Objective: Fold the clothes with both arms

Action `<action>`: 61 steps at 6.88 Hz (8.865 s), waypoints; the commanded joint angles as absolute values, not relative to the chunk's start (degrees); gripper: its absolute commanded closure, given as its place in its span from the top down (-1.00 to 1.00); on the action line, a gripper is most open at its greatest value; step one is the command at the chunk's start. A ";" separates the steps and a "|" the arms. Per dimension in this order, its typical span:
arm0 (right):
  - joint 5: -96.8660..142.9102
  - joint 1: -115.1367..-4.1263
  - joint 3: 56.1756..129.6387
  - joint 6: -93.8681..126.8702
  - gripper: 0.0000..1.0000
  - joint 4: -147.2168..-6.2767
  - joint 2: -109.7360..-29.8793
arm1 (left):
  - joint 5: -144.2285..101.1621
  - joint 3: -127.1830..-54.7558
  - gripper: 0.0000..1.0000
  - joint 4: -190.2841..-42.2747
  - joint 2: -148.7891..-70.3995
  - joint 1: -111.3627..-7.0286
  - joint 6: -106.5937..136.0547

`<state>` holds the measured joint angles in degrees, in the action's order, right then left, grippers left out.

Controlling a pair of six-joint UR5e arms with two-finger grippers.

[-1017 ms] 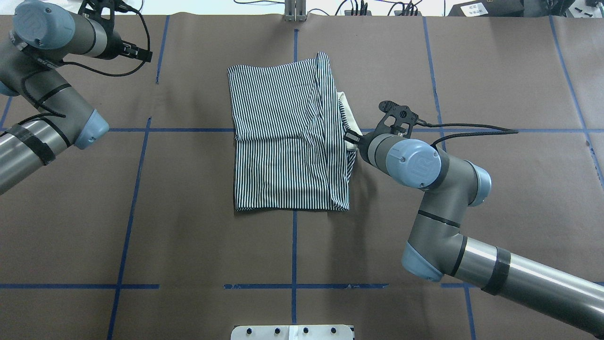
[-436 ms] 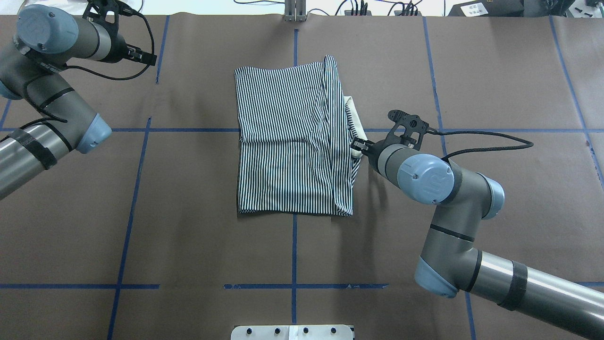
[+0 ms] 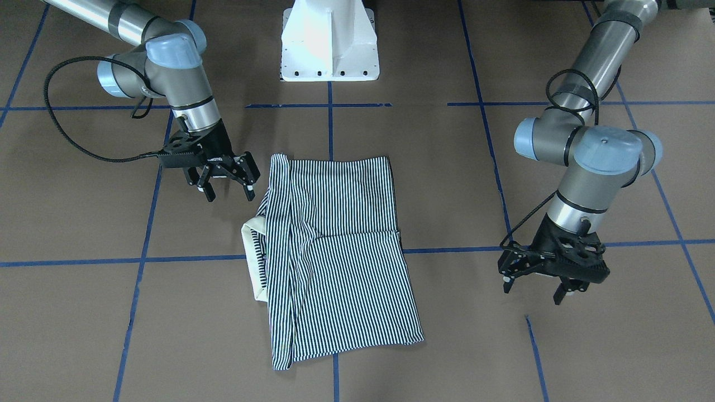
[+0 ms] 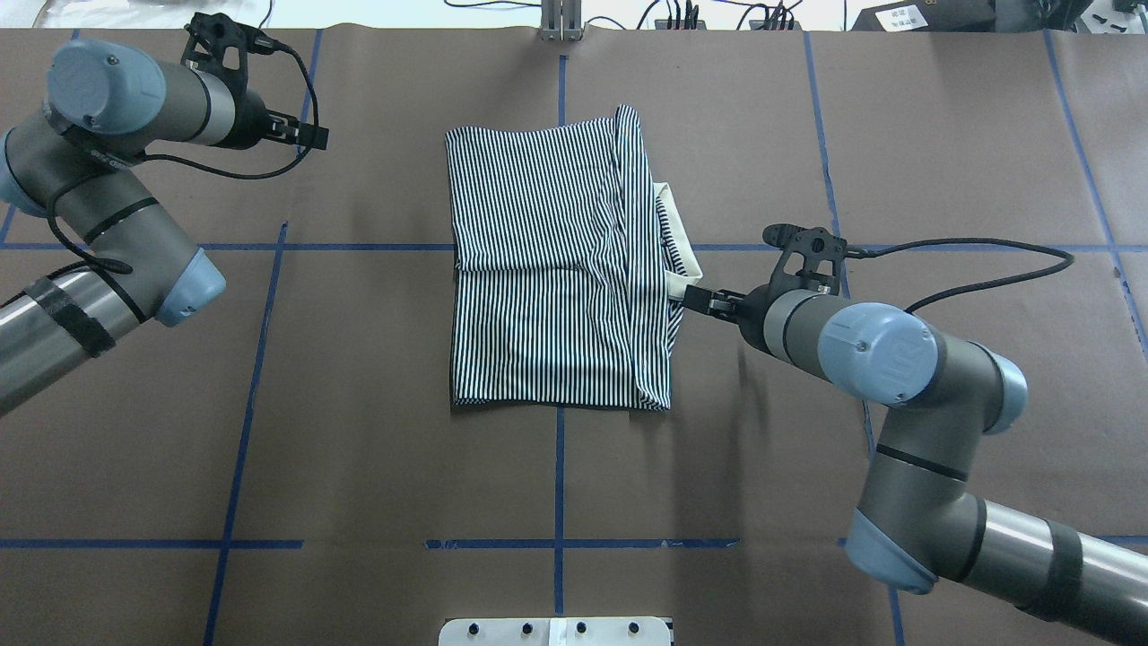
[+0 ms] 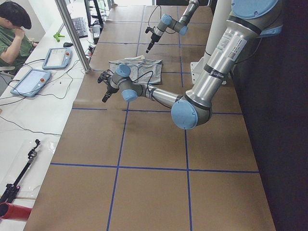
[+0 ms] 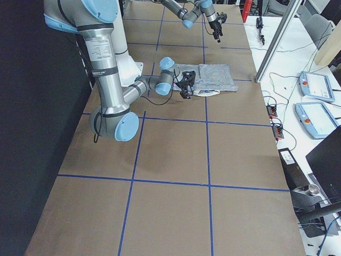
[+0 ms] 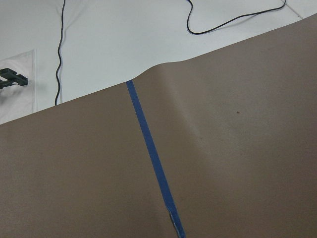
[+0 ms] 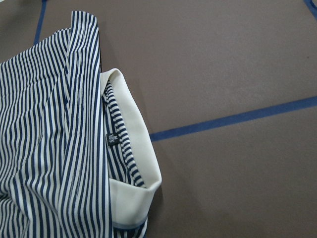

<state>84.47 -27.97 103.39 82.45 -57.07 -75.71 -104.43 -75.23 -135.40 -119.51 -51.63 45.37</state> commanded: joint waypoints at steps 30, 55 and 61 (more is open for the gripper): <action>84.83 -23.75 109.79 103.14 0.68 -81.40 -64.30 | -92.02 -98.44 -1.00 -118.56 -116.10 -21.27 92.37; 85.61 -19.78 92.63 103.89 -1.00 -91.06 -51.33 | -92.02 -100.02 -1.00 -118.48 -115.93 -21.36 91.93; 85.60 -20.12 97.96 103.89 -1.00 -91.40 -52.64 | -92.46 -103.68 -1.00 -117.00 -115.15 -21.36 91.76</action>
<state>85.53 -19.90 94.66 103.91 -91.13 -51.90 -92.20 -101.04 -118.13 -115.78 -21.32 91.89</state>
